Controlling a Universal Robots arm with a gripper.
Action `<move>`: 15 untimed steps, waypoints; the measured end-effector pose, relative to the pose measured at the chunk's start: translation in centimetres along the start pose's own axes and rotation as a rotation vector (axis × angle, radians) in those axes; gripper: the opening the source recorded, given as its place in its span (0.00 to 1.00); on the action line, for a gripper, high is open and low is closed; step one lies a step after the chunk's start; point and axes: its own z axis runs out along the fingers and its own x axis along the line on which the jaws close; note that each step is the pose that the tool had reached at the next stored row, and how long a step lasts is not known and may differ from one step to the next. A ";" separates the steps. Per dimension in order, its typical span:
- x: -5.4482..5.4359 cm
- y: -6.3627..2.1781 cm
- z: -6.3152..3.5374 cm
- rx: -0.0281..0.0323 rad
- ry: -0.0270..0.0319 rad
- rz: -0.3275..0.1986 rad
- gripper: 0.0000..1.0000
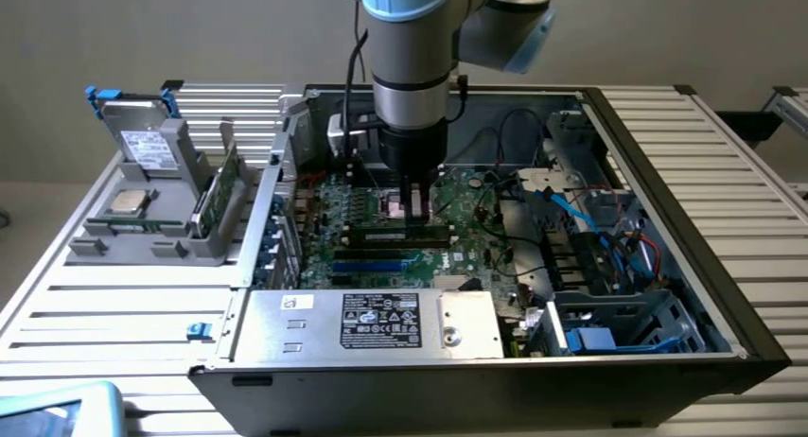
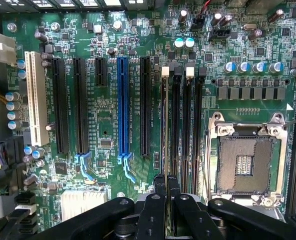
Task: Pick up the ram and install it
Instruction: 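Insert the ram into the slot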
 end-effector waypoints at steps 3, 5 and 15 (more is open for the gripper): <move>0.0 0.01 0.04 0.0002 0.0002 0.000 0.13; 0.0 0.02 0.06 0.0004 0.0000 0.000 0.13; 0.0 0.05 -0.07 0.0006 0.0000 0.000 0.20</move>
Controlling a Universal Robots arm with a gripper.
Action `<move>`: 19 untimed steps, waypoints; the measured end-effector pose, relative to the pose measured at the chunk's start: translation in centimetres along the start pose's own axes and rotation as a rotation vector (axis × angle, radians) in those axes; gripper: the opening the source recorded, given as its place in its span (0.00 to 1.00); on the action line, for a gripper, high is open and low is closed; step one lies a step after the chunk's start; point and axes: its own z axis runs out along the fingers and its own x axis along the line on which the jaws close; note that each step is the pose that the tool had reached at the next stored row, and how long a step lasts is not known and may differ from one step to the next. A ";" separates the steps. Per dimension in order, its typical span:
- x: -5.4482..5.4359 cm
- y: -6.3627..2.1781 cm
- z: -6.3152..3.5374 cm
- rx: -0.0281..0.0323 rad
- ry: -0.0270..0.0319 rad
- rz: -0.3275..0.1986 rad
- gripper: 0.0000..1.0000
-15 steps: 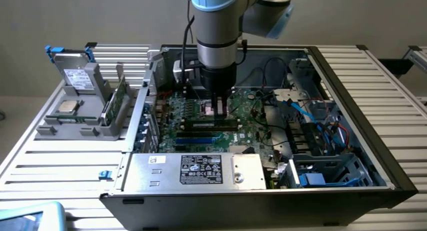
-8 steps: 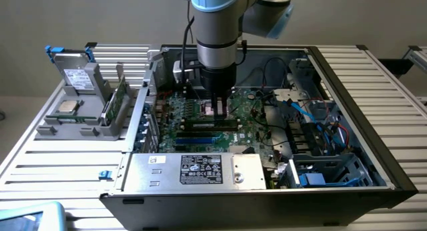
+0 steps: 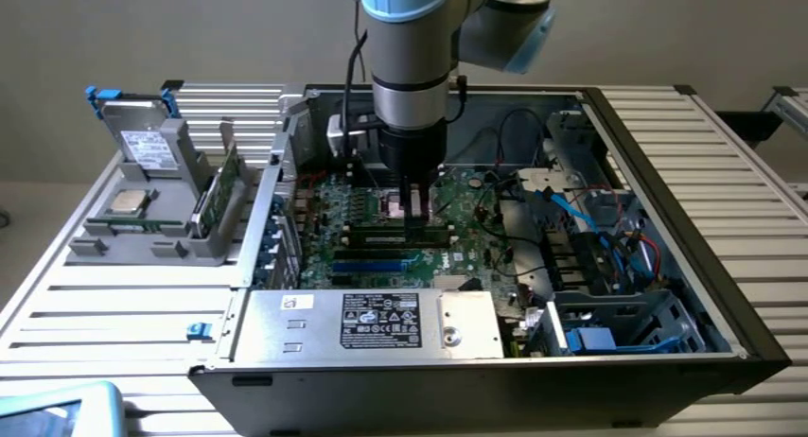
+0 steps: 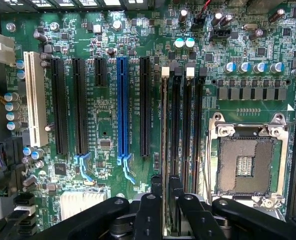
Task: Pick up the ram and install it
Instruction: 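Insert the ram into the slot, then press down the ram until it locks into place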
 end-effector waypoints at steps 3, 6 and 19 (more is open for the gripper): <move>0.0 -0.24 -1.10 -0.0008 0.0002 0.000 0.20; 0.1 -0.68 -2.14 -0.0092 0.0004 0.000 0.20; 0.1 -1.74 -3.24 -0.0455 0.0004 -0.002 0.20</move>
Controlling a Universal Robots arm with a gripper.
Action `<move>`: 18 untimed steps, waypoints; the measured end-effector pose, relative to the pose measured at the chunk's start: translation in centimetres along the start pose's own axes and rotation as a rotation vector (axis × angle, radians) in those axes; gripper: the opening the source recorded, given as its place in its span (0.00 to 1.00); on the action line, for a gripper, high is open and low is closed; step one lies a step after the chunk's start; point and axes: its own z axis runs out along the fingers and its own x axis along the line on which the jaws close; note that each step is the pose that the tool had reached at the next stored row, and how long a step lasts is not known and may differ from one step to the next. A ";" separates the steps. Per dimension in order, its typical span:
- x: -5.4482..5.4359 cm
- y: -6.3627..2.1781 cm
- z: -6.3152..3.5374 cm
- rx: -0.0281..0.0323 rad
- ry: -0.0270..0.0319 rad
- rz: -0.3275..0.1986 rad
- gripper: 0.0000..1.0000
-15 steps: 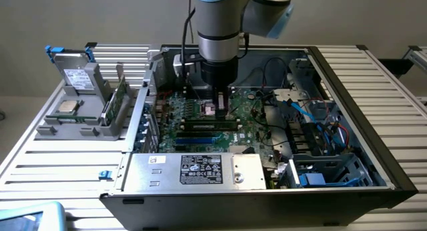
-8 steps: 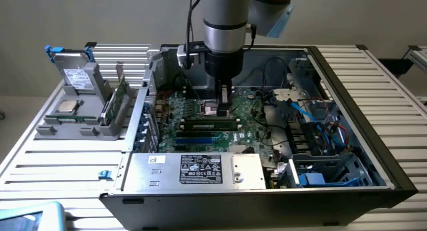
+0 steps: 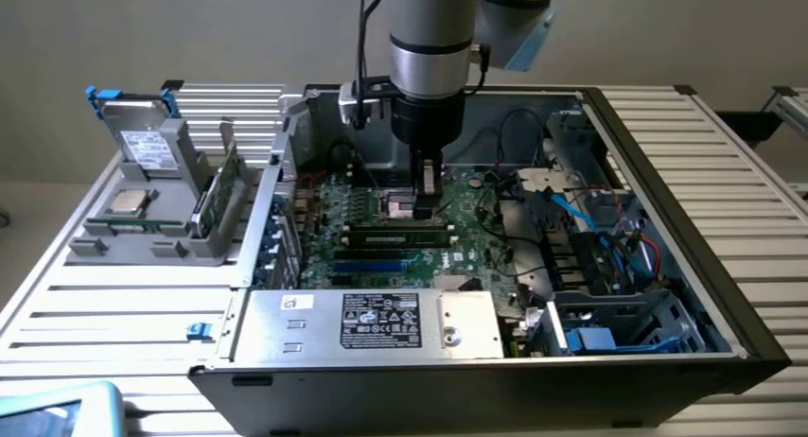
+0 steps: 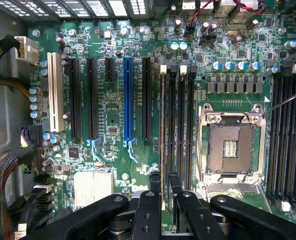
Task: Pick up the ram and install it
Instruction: 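Press down the ram until it locks into place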
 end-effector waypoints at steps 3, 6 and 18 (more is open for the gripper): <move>0.0 0.00 0.00 0.0000 0.0000 0.000 0.20; 0.0 0.00 0.00 0.0000 0.0000 0.000 0.12; 0.1 -0.89 0.37 -0.0001 0.0001 0.000 0.11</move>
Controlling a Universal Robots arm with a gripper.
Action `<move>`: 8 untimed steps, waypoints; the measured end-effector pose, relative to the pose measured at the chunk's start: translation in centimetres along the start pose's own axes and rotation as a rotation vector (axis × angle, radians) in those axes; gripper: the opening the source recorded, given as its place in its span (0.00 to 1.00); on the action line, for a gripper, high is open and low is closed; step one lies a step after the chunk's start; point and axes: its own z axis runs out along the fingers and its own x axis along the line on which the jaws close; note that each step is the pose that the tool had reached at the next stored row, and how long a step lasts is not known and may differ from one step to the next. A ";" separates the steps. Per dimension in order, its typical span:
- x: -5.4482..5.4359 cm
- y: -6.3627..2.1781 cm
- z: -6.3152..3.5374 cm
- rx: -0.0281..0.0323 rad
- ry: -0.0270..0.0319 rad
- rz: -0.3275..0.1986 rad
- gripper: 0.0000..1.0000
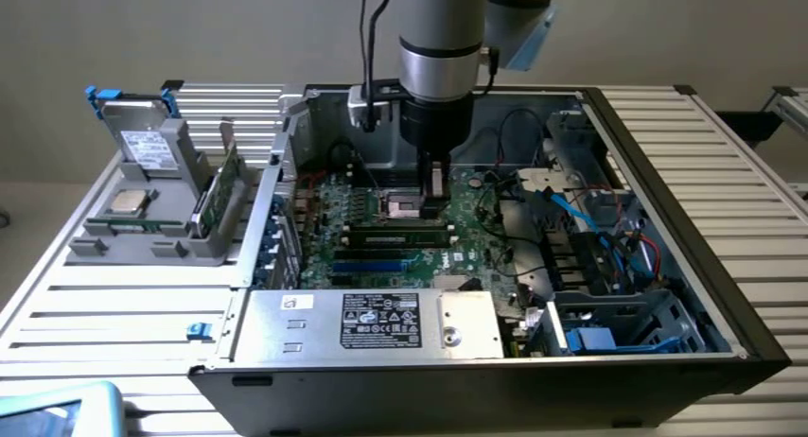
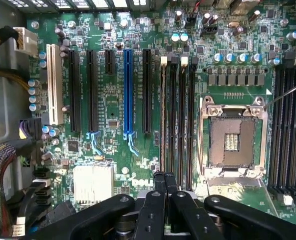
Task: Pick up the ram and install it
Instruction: 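Press down the ram until it locks into place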
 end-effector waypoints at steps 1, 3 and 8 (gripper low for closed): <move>0.0 0.01 0.18 0.0000 0.0000 0.001 0.11; 0.0 0.02 0.55 -0.0001 0.0001 0.002 0.11; 0.2 -0.04 1.46 -0.0002 0.0002 0.004 0.11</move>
